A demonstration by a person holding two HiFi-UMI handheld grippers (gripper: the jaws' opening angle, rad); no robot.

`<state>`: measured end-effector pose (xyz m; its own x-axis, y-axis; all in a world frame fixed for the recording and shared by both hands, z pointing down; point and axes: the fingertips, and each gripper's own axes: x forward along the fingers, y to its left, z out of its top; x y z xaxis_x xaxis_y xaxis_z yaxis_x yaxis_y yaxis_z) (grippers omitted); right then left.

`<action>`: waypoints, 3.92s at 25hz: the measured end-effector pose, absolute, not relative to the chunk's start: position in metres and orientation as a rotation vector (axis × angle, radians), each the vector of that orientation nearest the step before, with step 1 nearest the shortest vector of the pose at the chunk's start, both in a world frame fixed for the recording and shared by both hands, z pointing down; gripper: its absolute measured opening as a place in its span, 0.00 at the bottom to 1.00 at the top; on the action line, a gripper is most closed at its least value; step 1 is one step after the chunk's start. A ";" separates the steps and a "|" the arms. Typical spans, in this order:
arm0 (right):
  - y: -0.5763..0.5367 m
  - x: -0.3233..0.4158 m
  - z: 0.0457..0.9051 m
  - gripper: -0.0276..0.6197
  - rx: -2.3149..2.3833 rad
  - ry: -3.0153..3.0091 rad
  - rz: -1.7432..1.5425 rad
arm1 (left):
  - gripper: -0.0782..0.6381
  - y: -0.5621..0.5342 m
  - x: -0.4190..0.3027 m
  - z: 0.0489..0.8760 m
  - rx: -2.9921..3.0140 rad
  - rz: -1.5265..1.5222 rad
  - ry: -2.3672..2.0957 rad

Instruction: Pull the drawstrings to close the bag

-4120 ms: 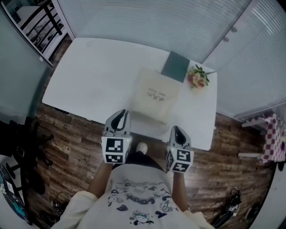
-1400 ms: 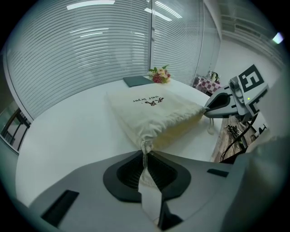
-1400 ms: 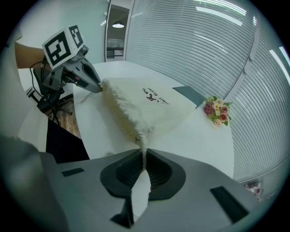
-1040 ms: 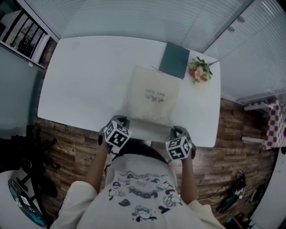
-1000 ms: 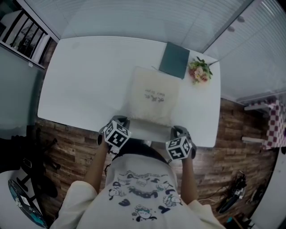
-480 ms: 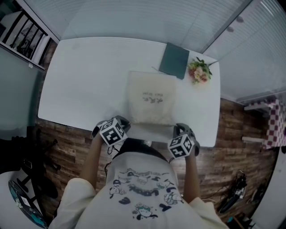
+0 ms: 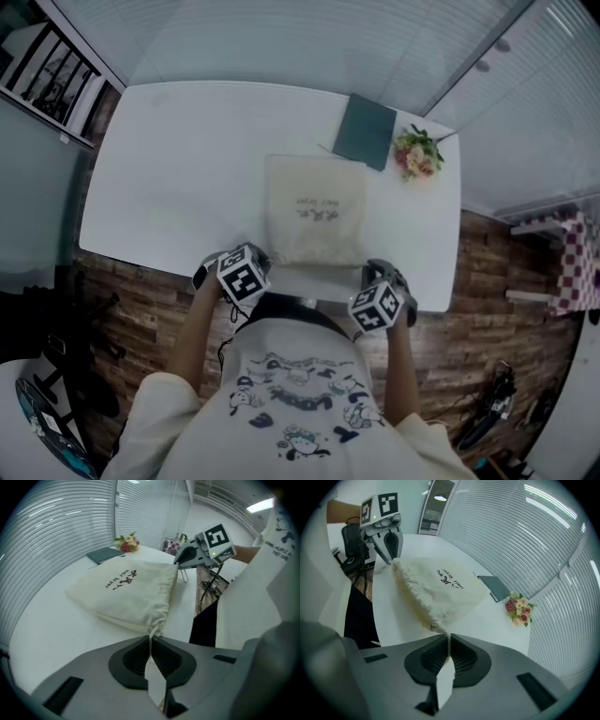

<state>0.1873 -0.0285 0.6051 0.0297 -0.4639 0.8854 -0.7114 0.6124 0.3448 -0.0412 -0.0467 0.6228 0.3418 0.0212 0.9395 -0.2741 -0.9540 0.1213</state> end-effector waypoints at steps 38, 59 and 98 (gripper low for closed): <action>-0.036 0.286 0.602 0.07 2.183 -1.619 1.626 | 0.18 -0.114 -0.139 0.606 1.724 0.852 -1.413; -0.043 0.173 0.568 0.36 1.202 -2.062 0.629 | 0.39 -0.083 -0.091 0.604 2.176 1.351 -1.122; -0.062 0.138 0.596 0.07 1.139 -1.850 0.493 | 0.18 -0.086 -0.026 0.608 2.067 1.154 -0.979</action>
